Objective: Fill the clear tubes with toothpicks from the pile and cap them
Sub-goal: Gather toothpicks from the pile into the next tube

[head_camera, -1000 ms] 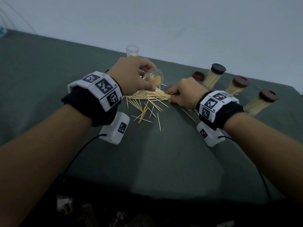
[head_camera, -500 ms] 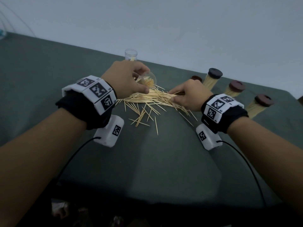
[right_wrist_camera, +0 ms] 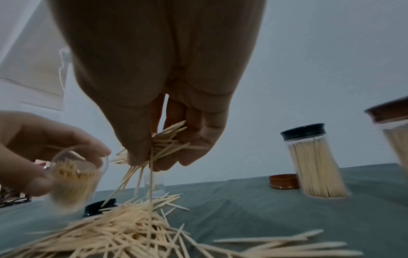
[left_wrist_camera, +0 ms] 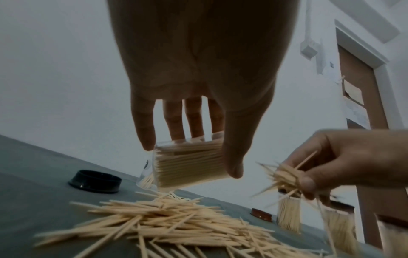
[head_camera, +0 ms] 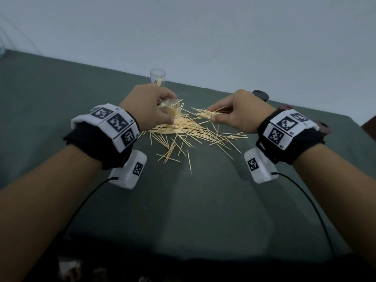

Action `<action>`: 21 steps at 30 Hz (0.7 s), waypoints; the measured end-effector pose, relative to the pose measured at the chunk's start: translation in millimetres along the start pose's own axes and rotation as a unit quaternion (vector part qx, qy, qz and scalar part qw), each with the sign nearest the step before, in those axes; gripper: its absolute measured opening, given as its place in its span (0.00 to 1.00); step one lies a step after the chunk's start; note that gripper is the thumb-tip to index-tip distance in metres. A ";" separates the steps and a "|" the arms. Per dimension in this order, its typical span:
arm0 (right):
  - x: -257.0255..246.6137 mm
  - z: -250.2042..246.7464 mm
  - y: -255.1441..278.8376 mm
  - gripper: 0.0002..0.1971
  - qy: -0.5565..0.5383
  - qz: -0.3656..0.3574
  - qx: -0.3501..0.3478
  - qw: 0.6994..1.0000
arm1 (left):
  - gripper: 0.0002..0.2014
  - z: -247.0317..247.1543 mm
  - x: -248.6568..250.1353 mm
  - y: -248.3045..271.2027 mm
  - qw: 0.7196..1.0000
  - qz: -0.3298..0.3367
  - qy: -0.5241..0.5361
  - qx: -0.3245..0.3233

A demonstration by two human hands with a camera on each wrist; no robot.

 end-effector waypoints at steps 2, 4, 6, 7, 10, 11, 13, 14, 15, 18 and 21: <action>-4.9 -2.9 1.3 0.12 -0.011 -0.004 -0.005 1.000 | 0.30 0.4 0.4 0.0 1.000 0.001 -0.021 -0.007; -11.3 -3.7 3.5 0.11 -0.017 -0.014 -0.014 1.000 | 0.30 1.6 1.6 0.3 0.999 0.001 -0.030 -0.016; -17.6 -2.1 4.8 0.11 -0.011 -0.024 -0.025 0.999 | 0.30 3.3 4.0 0.7 0.999 0.006 -0.035 -0.023; -20.3 -1.3 5.1 0.12 -0.005 -0.030 -0.027 0.999 | 0.31 4.4 5.4 0.7 0.999 0.009 -0.038 -0.027; -25.1 -3.7 5.6 0.11 0.006 -0.039 -0.007 0.999 | 0.31 6.2 8.1 0.5 0.998 0.012 -0.041 -0.036; -25.5 -6.2 5.9 0.10 0.007 -0.041 0.004 0.999 | 0.31 6.2 8.2 0.6 0.998 0.010 -0.039 -0.037; -25.1 -11.6 6.1 0.10 -0.002 -0.041 0.023 0.999 | 0.31 5.4 7.1 1.1 0.999 0.003 -0.030 -0.036; -25.0 -13.5 6.0 0.11 -0.010 -0.044 0.030 0.999 | 0.31 5.0 6.4 1.6 0.999 -0.002 -0.024 -0.036; -24.9 -14.6 6.0 0.11 -0.017 -0.046 0.035 0.998 | 0.31 4.6 5.5 2.0 0.999 -0.007 -0.017 -0.036; -25.1 -14.3 6.4 0.11 -0.028 -0.039 0.053 0.997 | 0.32 4.9 4.3 2.5 0.999 -0.022 0.006 -0.039; -27.5 -9.7 7.1 0.11 -0.036 -0.037 0.055 0.997 | 0.32 5.7 4.5 2.3 0.999 -0.030 0.022 -0.039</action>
Point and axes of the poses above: each hand's wrist, its own y-axis away from the middle knuckle, its own z-axis out of the palm, x = y × z, the point moved 4 cm from there along -y, towards the middle knuckle, and after that the axes turned 10 degrees about z, right-handed, at the moved point
